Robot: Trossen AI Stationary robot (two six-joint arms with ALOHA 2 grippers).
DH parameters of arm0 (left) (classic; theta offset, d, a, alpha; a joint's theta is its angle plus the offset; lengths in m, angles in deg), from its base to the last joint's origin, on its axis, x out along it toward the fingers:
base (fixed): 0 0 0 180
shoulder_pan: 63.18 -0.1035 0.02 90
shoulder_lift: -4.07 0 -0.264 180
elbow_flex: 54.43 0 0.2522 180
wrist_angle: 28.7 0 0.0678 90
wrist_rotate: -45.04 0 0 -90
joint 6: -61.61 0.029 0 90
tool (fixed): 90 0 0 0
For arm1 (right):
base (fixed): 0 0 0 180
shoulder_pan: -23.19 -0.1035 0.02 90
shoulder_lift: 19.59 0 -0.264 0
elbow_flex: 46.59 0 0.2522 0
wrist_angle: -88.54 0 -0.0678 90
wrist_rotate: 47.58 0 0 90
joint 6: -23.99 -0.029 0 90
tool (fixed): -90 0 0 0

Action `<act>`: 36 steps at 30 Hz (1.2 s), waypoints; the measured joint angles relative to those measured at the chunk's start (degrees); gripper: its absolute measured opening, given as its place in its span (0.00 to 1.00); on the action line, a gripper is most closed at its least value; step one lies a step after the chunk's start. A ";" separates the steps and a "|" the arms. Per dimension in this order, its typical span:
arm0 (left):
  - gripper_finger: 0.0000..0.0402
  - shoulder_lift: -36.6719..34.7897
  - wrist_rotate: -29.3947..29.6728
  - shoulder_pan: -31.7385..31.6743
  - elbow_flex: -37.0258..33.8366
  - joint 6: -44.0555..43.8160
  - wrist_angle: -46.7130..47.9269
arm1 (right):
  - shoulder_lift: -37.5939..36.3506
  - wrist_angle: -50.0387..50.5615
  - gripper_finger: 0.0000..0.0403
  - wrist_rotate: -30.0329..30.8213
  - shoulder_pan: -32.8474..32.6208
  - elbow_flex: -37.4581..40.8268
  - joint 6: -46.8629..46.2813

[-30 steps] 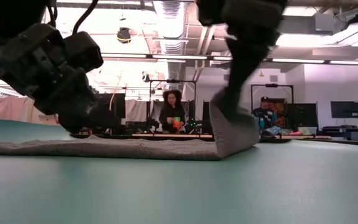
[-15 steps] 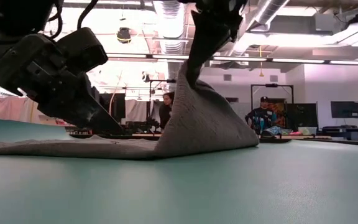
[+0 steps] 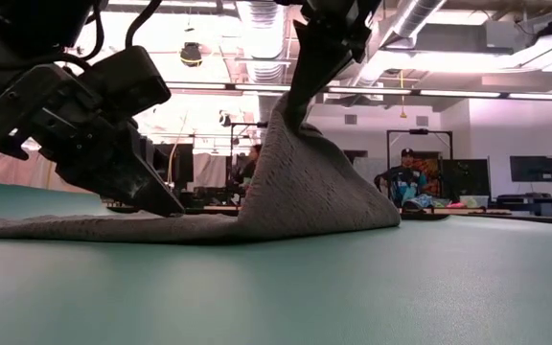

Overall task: Roll towel
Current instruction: Fold the gray towel

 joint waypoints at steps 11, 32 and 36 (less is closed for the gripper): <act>0.00 5.24 -7.46 -0.02 2.95 1.96 -0.80 | 0.00 -2.94 0.02 1.45 0.46 0.00 3.16; 0.00 7.43 -5.50 -0.24 5.25 4.90 1.19 | -0.04 -21.98 0.02 -7.98 3.08 -4.96 21.07; 0.00 7.45 -5.03 -0.23 5.82 6.10 1.10 | 0.97 -24.38 0.02 -13.09 3.47 -5.01 21.47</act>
